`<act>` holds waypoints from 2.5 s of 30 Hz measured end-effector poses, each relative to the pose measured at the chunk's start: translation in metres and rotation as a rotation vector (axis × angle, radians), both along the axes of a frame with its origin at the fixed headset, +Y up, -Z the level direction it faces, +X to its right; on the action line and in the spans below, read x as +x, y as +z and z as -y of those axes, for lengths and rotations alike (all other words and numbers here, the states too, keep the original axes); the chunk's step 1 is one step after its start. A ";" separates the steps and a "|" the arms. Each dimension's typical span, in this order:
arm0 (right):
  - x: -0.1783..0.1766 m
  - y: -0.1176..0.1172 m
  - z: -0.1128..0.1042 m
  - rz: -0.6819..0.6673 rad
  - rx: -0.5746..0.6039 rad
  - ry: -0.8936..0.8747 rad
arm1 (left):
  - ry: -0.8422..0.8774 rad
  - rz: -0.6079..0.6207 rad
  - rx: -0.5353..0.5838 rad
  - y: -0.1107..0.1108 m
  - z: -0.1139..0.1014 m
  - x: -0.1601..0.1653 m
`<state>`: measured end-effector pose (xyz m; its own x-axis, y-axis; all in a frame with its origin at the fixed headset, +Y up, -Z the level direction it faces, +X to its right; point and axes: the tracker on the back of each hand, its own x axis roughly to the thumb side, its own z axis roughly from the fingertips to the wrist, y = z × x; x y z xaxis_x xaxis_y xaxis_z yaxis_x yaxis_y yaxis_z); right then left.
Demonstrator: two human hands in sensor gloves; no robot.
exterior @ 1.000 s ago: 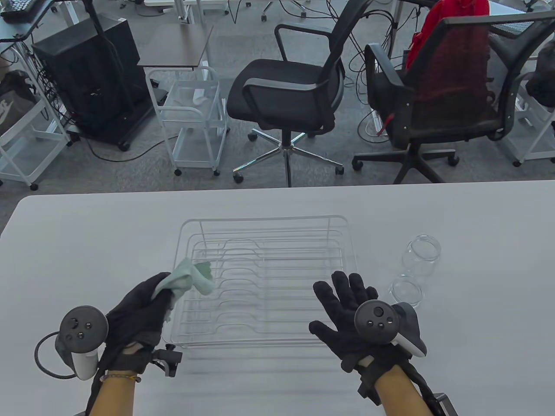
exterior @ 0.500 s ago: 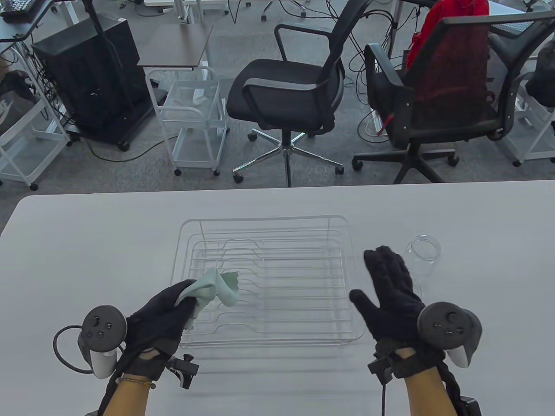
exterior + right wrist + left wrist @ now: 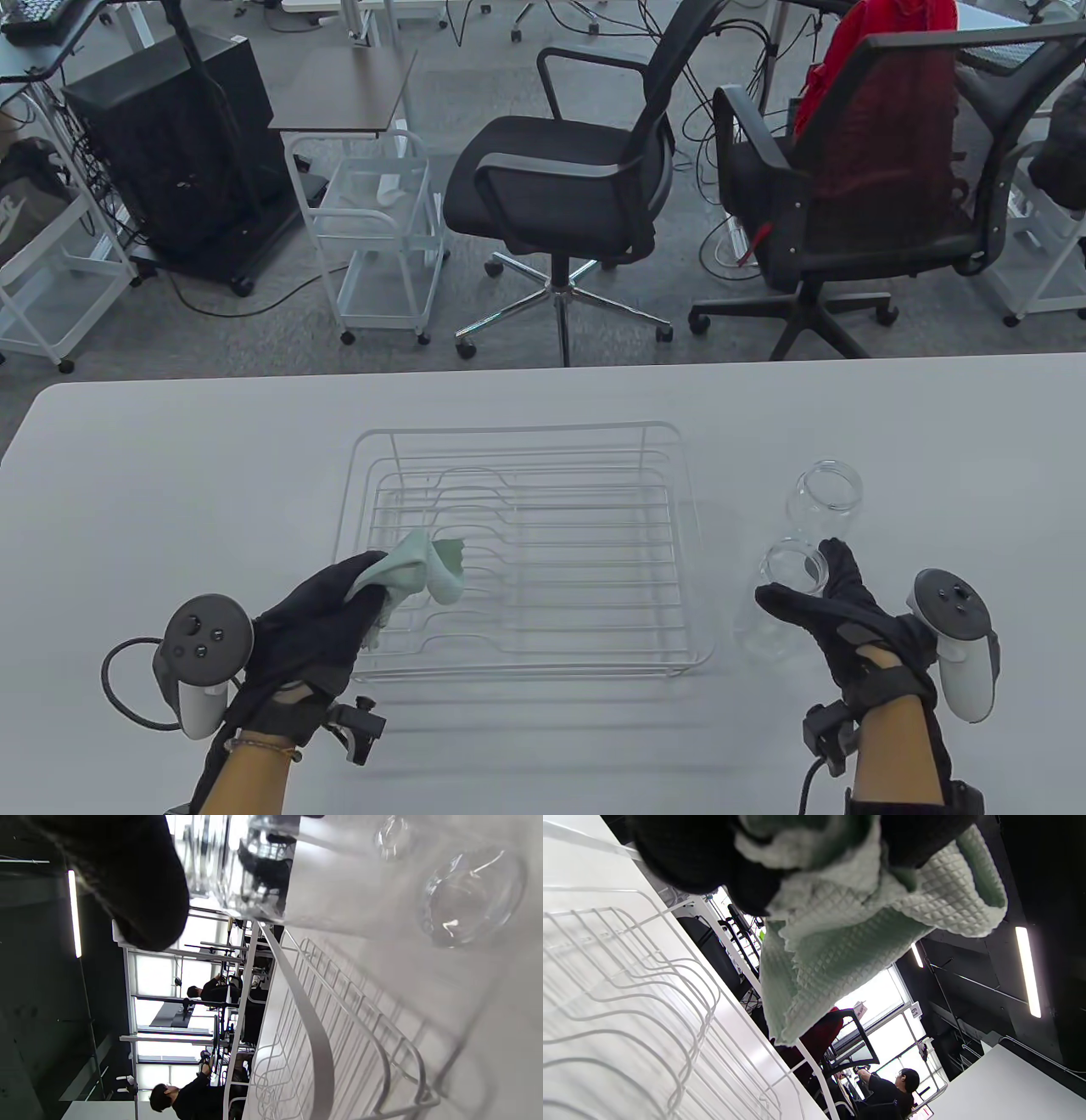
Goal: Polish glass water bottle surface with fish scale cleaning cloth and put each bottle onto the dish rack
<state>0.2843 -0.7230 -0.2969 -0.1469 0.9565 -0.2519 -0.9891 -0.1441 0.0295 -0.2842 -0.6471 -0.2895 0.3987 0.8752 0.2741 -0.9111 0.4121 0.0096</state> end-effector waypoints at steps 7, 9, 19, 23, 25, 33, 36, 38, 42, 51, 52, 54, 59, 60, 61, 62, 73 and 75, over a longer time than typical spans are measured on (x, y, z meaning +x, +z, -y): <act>-0.006 -0.008 0.035 0.033 0.322 -0.114 | -0.017 -0.003 -0.017 0.000 0.001 -0.002; -0.007 -0.008 0.037 0.038 0.325 -0.092 | -0.012 -0.001 -0.023 -0.001 0.002 -0.002; -0.008 -0.007 0.008 0.114 0.417 0.105 | 0.030 0.072 -0.030 -0.001 0.002 0.008; -0.015 -0.003 -0.031 0.139 0.587 0.123 | 0.042 0.183 -0.030 0.001 -0.004 0.024; -0.025 0.002 -0.053 0.101 0.705 0.158 | 0.040 0.263 -0.029 0.003 -0.008 0.037; -0.097 0.012 -0.087 -0.156 0.710 -0.125 | 0.037 0.547 -0.023 0.015 -0.042 0.120; -0.127 0.006 -0.064 -0.256 0.501 -0.502 | -0.016 0.464 0.078 0.019 -0.058 0.149; -0.138 0.005 -0.054 -0.285 0.432 -0.581 | -0.056 0.362 0.175 0.021 -0.063 0.160; -0.150 0.006 -0.041 -0.247 0.365 -0.692 | -0.204 0.256 0.378 0.029 -0.067 0.183; -0.145 0.005 -0.022 -0.220 0.219 -0.869 | -0.494 0.646 0.616 0.050 -0.046 0.202; -0.145 0.005 -0.022 -0.222 0.220 -0.862 | -0.512 0.665 0.603 0.050 -0.045 0.202; -0.148 0.005 -0.025 -0.257 0.248 -0.808 | -0.543 0.629 0.618 0.048 -0.041 0.202; -0.166 0.011 -0.045 -0.548 0.298 -0.935 | -0.394 0.498 0.521 0.023 -0.048 0.189; -0.167 0.012 -0.048 -0.593 0.306 -0.957 | -0.353 0.505 0.466 0.018 -0.047 0.186; -0.168 0.012 -0.049 -0.611 0.321 -0.963 | -0.329 0.508 0.446 0.016 -0.046 0.185; -0.167 0.011 -0.050 -0.580 0.351 -0.955 | -0.250 0.487 0.403 0.014 -0.046 0.183; -0.164 0.016 -0.052 -0.287 0.434 -0.831 | -0.339 0.465 0.593 0.031 -0.051 0.185; -0.168 0.017 -0.054 -0.391 0.398 -0.827 | -0.327 0.364 0.588 0.025 -0.053 0.180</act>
